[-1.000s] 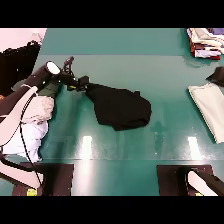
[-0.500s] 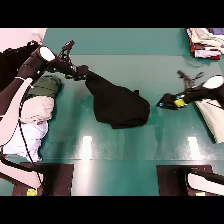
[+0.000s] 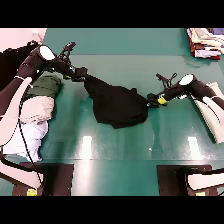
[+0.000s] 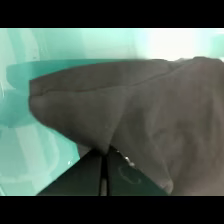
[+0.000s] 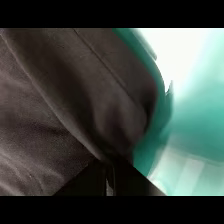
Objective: Fold the shirts.
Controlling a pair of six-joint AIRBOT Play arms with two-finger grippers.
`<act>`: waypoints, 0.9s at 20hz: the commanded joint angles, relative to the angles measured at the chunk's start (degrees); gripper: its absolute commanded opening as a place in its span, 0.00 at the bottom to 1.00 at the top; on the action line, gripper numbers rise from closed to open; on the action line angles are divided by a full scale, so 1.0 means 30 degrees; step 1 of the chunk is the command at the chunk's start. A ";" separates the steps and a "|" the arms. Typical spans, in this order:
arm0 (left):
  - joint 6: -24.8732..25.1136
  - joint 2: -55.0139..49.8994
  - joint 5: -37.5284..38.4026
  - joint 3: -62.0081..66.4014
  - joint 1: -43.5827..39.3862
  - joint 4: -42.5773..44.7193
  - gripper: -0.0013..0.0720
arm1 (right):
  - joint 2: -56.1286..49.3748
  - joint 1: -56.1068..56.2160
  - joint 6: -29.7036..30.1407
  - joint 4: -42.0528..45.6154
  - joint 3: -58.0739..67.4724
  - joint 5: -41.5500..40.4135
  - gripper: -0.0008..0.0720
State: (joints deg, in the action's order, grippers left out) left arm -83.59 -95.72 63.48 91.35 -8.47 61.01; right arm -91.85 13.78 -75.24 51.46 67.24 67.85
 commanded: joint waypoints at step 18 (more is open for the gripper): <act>0.0000 1.4039 0.0525 0.7584 0.0015 0.1967 0.05 | 1.2116 -0.3803 -0.0466 0.2331 1.2910 0.3934 0.03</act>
State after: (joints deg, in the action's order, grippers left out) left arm -83.53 -55.68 64.03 112.90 -8.49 67.64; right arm -57.71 3.53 -74.74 57.91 103.94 77.06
